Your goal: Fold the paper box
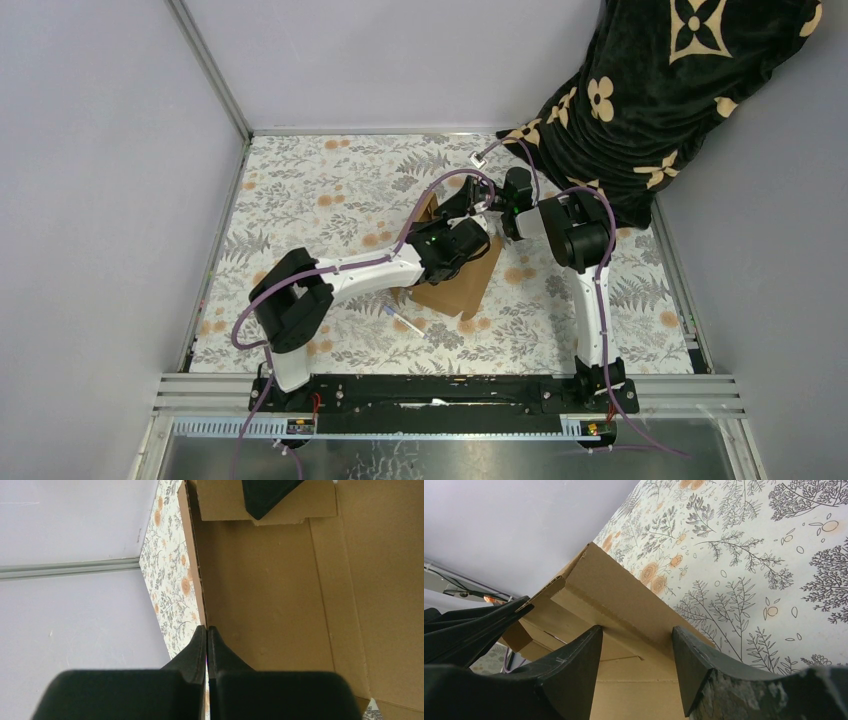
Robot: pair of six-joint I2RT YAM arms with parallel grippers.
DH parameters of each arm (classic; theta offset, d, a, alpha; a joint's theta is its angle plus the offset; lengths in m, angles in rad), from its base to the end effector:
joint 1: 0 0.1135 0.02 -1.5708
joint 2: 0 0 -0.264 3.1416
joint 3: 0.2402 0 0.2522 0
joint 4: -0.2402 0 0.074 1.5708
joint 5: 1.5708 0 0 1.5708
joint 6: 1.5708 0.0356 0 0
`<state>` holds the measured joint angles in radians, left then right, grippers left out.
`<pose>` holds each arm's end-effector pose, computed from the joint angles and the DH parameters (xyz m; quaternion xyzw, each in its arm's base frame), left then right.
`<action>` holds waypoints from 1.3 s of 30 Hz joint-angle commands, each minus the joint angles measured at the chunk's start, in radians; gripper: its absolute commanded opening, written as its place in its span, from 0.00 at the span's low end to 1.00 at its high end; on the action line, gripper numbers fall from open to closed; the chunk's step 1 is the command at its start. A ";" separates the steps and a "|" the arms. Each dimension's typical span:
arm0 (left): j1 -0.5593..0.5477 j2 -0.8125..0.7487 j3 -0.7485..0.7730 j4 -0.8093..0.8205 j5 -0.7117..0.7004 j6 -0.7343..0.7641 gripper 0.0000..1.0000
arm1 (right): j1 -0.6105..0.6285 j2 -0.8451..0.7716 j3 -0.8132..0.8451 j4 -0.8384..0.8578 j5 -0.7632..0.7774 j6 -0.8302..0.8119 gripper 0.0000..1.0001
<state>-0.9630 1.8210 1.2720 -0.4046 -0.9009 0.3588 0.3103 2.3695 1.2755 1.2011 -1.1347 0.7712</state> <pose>0.2406 -0.2970 0.2143 0.4221 0.7583 0.3147 0.3845 0.4314 0.1722 0.1171 -0.2605 0.6400 0.6308 0.3530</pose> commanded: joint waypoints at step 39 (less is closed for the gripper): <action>0.017 -0.041 -0.037 0.047 0.280 -0.011 0.00 | 0.122 -0.107 -0.042 -0.138 0.234 -0.248 0.13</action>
<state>-0.9291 1.7733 1.2541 -0.4072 -0.7994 0.3592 0.3592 2.3466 1.2549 1.1309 -0.9558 0.5941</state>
